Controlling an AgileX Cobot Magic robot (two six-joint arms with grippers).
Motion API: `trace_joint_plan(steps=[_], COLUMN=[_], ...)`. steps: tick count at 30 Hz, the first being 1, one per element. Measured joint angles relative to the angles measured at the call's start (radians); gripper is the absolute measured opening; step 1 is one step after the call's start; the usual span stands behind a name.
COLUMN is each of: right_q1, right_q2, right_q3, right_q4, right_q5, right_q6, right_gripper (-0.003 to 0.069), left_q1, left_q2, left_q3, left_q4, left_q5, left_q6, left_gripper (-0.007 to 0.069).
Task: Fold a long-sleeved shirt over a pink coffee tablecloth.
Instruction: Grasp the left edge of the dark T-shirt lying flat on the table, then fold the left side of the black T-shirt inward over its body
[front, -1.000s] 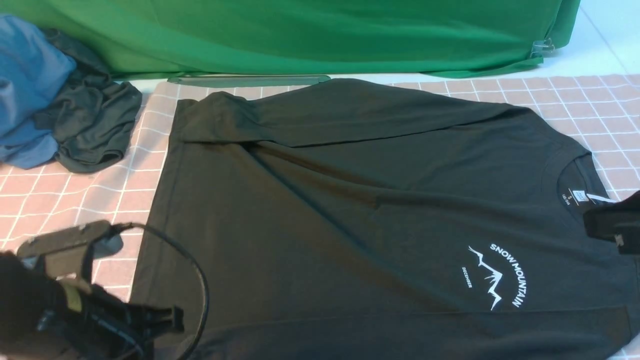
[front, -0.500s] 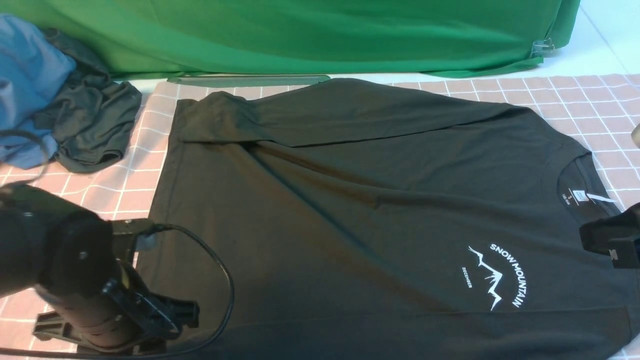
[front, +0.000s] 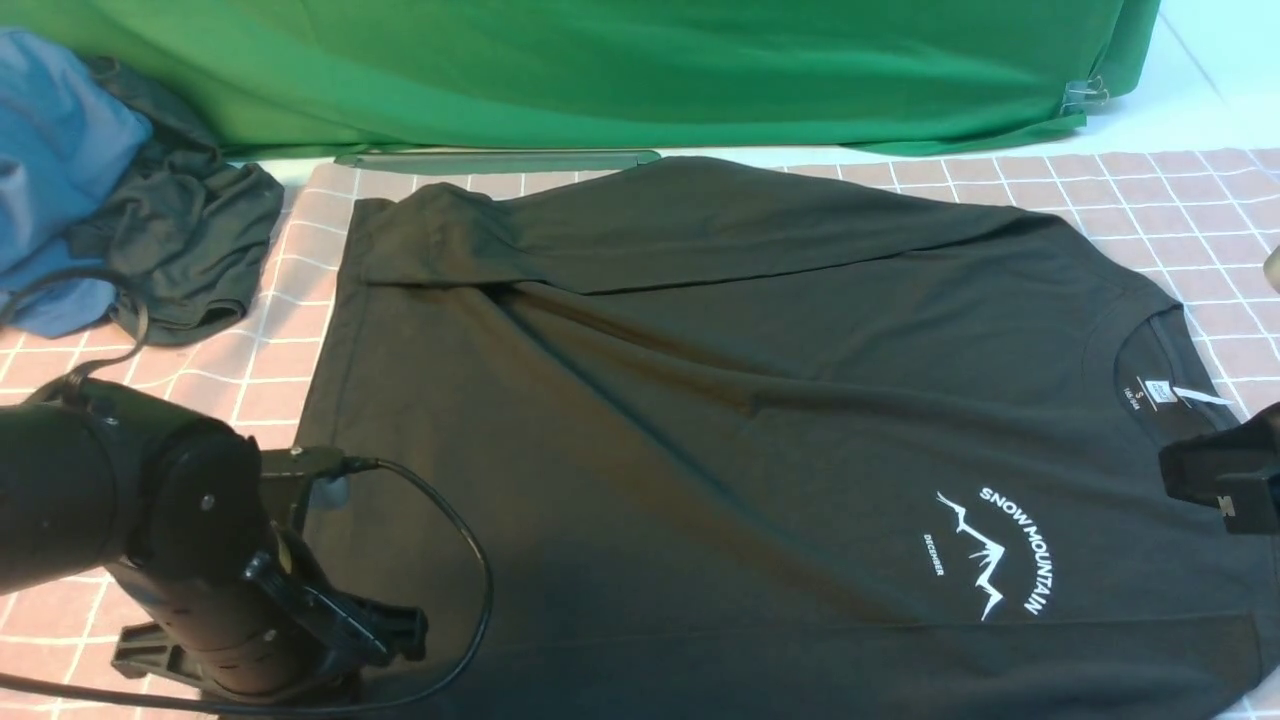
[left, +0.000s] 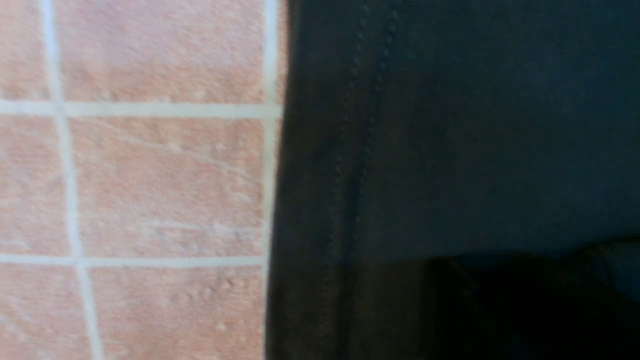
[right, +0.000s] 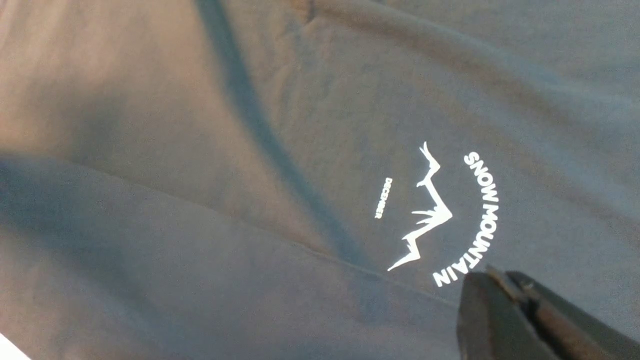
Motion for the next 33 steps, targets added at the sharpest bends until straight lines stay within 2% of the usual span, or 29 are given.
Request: trace_joint_plan(steps=[2, 5, 13, 18, 24, 33], right_q1=[0.0, 0.0, 0.0, 0.0, 0.0, 0.0], right_q2=[0.0, 0.0, 0.0, 0.0, 0.0, 0.0], right_q3=[0.0, 0.0, 0.001, 0.001, 0.001, 0.001], right_q4=[0.0, 0.0, 0.001, 0.001, 0.001, 0.001], right_q5=[0.0, 0.0, 0.0, -0.002, -0.028, -0.067], right_q6=[0.0, 0.0, 0.0, 0.0, 0.0, 0.0], right_gripper=[0.004, 0.0042, 0.0043, 0.0048, 0.0053, 0.006], left_q1=[0.0, 0.0, 0.0, 0.0, 0.0, 0.0], left_q2=[0.0, -0.002, -0.111, -0.181, -0.16, 0.004], left_q3=[-0.001, -0.002, -0.078, -0.237, -0.389, -0.598], left_q4=[-0.038, -0.06, -0.068, -0.074, -0.063, 0.096], left_q5=[0.011, 0.024, 0.142, 0.242, 0.264, 0.246], left_q6=[0.047, 0.069, 0.071, 0.063, 0.061, 0.031], left_gripper=[0.006, 0.0032, 0.0031, 0.0031, 0.0031, 0.0031])
